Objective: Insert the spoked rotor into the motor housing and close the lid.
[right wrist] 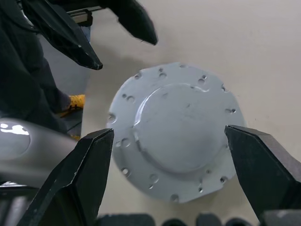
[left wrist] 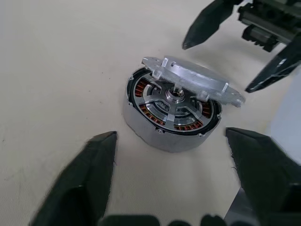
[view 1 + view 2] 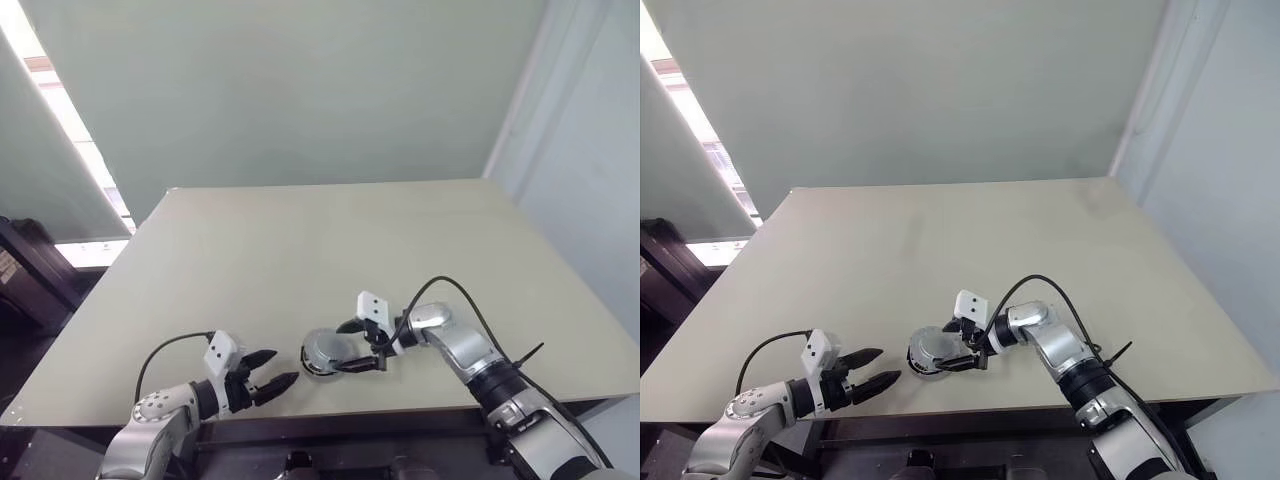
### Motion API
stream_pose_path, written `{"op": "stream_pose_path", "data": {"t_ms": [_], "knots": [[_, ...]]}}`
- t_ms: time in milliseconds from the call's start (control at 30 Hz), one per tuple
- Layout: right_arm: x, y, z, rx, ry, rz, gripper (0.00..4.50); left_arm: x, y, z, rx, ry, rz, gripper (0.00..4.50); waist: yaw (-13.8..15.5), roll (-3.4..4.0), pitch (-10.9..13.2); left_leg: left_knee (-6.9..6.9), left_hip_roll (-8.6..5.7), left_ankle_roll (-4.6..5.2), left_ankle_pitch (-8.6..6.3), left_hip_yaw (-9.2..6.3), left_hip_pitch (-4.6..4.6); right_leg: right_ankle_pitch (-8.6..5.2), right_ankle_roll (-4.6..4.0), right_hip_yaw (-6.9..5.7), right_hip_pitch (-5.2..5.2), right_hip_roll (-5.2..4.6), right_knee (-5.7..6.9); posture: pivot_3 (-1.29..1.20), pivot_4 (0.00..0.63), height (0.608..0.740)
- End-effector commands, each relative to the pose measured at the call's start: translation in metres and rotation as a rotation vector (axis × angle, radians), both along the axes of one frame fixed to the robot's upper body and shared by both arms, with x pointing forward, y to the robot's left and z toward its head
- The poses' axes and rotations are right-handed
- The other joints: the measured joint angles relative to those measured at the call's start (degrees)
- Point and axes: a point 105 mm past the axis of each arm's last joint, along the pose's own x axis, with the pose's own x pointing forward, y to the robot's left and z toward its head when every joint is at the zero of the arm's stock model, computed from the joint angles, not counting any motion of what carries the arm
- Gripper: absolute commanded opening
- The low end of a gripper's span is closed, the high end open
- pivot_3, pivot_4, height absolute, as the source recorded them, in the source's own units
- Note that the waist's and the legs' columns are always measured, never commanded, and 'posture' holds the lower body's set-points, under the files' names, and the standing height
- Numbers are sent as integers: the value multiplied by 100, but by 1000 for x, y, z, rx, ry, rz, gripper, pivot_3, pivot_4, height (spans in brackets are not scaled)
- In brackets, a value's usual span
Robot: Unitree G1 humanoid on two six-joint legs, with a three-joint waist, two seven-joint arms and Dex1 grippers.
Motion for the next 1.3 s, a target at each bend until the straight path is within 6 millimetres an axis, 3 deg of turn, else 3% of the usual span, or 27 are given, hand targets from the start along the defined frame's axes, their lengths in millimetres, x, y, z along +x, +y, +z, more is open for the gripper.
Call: {"op": "stream_pose_path", "data": {"t_ms": [33, 267, 700, 833, 1300], "knots": [[8, 5, 16, 38, -52, 8, 4158, 5, 0, 16, 13, -62, -28, 2515, 0, 1, 0, 0, 0, 0, 0, -1, 0, 0, 0, 0, 0, 0, 0, 0, 0, 740], [11, 8, 6, 8, -52, 25, 4158, 4, 2, 17, 27, -63, -33, 15, 0, 2, 0, 0, -1, 0, 0, 0, 2, 0, 0, 1, 1, 0, 1, 0, 0, 740], [19, 11, -4, -28, -50, 37, 4158, 4, 2, 19, 37, -69, -42, 15, -1, 4, 1, -2, -1, 0, 0, -2, 22, 0, -1, 1, 16, 0, 4, 0, 0, 740], [20, 12, -7, -40, -33, 37, 3277, 4, 2, 19, 40, -69, -42, 0, -3, 4, 1, -2, -1, 0, 0, -2, 31, 0, -1, 2, 23, 0, 4, 0, 0, 740], [19, 17, -13, -129, -23, 6, 3238, 5, 4, 18, 50, -70, -31, 0, -4, 6, 0, -2, -1, 0, 0, -1, 50, 0, -2, 4, 37, 1, 11, 0, 0, 740]]}}
